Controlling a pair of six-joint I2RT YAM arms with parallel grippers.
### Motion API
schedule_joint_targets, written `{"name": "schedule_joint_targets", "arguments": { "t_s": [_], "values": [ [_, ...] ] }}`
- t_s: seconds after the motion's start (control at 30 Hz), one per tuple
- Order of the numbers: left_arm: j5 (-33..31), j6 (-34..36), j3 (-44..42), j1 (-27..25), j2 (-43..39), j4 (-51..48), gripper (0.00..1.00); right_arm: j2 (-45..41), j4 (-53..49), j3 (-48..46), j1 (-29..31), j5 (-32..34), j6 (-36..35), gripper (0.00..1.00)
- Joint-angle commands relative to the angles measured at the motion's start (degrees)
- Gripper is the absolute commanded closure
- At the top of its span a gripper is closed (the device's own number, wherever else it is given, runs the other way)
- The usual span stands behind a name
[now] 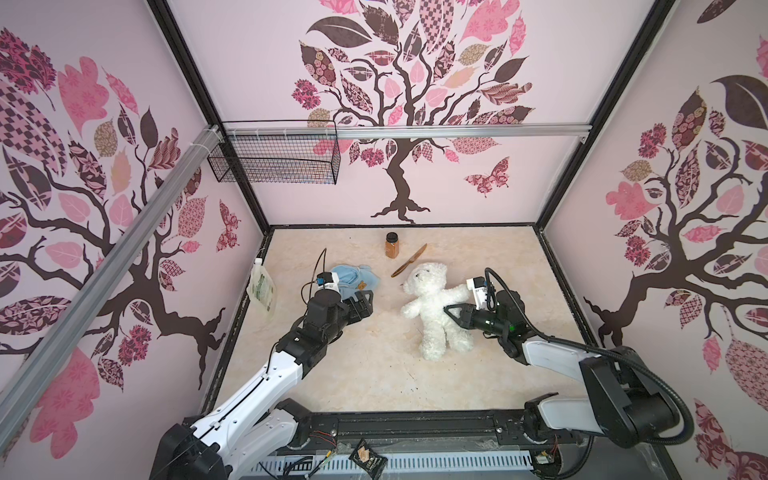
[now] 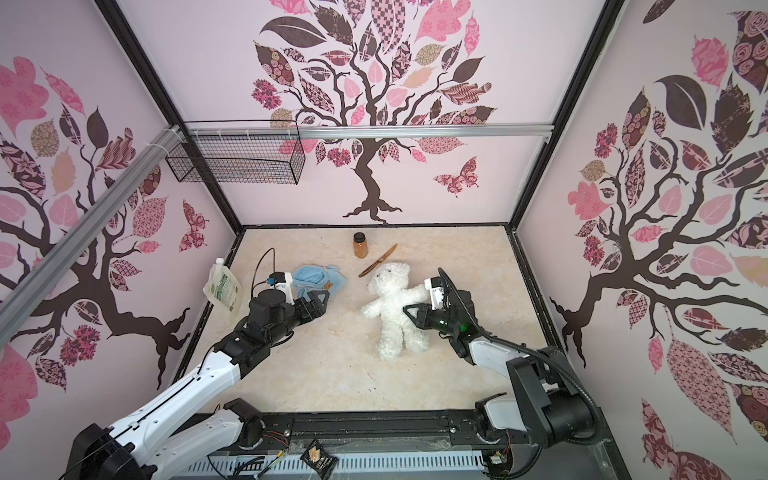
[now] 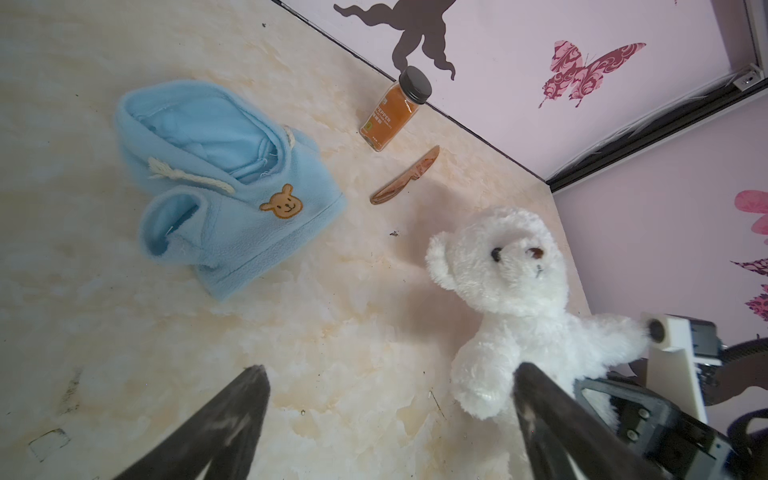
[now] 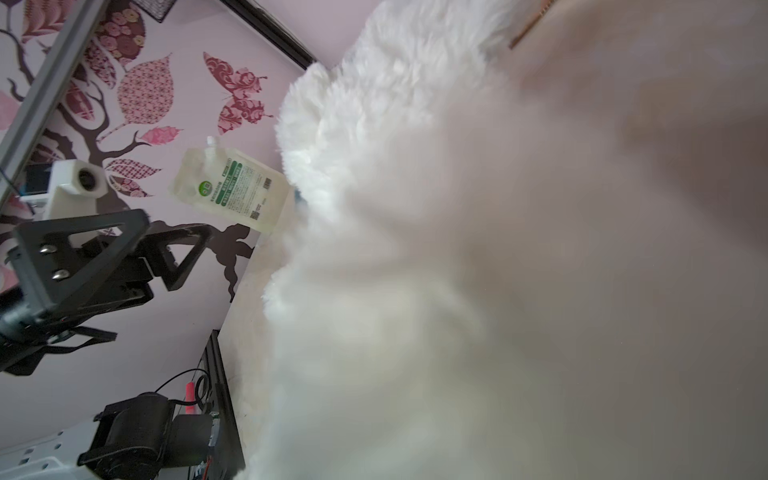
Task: Dress the teddy bear
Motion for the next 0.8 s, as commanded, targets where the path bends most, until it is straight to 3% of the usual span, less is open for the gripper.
{"name": "schedule_joint_targets", "arguments": {
  "t_s": [0.0,0.07,0.13,0.23,0.4,0.5,0.6,0.77],
  "values": [
    [0.3,-0.1,-1.8,0.2,-0.5,0.8,0.05,6.0,-1.8,2.2,-3.0,0.6,2.5,0.82],
    [0.1,0.0,-2.2,0.3,-0.9,0.8,0.05,9.5,-6.1,4.3,-4.4,0.9,1.0,0.78],
    [0.1,0.1,-2.4,0.3,-1.0,0.6,0.05,11.5,-11.3,6.2,-5.1,3.0,-0.5,0.67],
    [0.1,0.1,-2.4,0.3,-1.4,0.2,0.05,10.8,-19.0,7.8,-5.9,11.8,-1.5,0.35],
    [-0.3,0.2,-2.7,0.3,-1.5,0.1,0.04,-1.0,-26.8,8.2,-5.9,26.9,-5.7,0.02],
    [-1.1,0.3,-2.6,0.5,-1.3,0.1,0.05,-9.3,-29.0,8.2,-5.6,33.2,-8.8,0.0],
    [-1.2,-0.1,-2.6,0.6,-0.6,0.6,0.04,-15.4,-29.5,8.6,-1.4,38.7,-11.9,0.0],
    [-1.5,-0.6,-1.7,1.1,1.4,0.1,0.04,-11.5,-27.7,12.0,16.1,48.6,-18.1,0.0]
  ]
}}
